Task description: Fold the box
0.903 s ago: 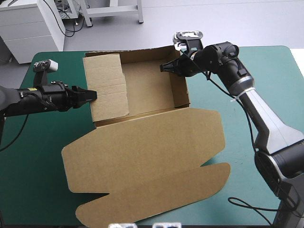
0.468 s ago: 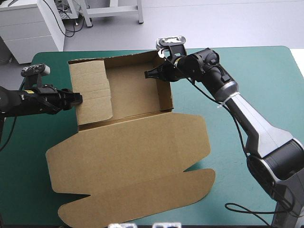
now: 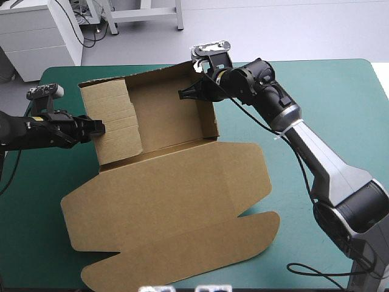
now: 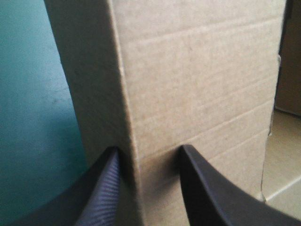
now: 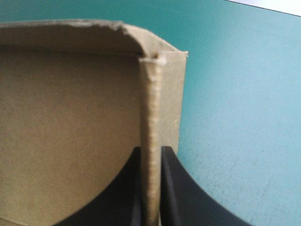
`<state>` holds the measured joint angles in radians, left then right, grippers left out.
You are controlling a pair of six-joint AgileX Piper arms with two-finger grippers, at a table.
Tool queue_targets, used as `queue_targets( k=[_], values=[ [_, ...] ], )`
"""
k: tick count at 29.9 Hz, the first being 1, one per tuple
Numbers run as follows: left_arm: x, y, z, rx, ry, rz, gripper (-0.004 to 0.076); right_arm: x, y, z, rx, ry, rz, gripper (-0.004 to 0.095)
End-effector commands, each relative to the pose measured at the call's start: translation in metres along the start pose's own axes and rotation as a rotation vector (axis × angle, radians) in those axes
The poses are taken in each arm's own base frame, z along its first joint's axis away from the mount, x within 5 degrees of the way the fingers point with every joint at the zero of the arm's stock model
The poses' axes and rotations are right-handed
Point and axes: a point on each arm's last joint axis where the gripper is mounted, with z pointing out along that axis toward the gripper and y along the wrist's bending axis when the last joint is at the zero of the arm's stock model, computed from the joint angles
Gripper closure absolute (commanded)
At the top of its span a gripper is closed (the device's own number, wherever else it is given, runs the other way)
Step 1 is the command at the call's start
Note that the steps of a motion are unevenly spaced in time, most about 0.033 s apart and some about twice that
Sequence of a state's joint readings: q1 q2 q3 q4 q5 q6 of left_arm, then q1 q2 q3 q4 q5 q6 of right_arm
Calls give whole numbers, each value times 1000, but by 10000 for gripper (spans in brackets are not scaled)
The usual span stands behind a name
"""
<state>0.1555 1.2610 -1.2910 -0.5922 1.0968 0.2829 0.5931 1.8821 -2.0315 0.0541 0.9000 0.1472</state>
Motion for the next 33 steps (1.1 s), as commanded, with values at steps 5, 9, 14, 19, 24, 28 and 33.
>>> queue_targets(
  k=[5, 9, 14, 19, 24, 28, 33],
  values=[
    [-1, -18, -13, 103, -16, -15, 278, -20, 14, -36, -76, -126, 54, 905],
    [-1, -16, -13, 81, -12, -5, 139, -18, 16, -31, -102, -110, 76, 905],
    [-2, -9, -12, 9, -21, 26, 129, -19, 20, -33, -146, -119, 104, 905],
    [-5, -8, -12, -2, -52, 24, 136, -20, 23, -34, -172, -119, 120, 905],
    [-5, -1, -13, -83, -57, 57, 142, -21, 28, -35, -240, -127, 128, 907],
    [-1, 11, -14, -209, -13, 31, 142, -22, 27, -35, -236, -131, 129, 907],
    [0, 15, -15, -256, 3, 18, 148, -22, 23, -35, -208, -137, 109, 907]
  ],
)
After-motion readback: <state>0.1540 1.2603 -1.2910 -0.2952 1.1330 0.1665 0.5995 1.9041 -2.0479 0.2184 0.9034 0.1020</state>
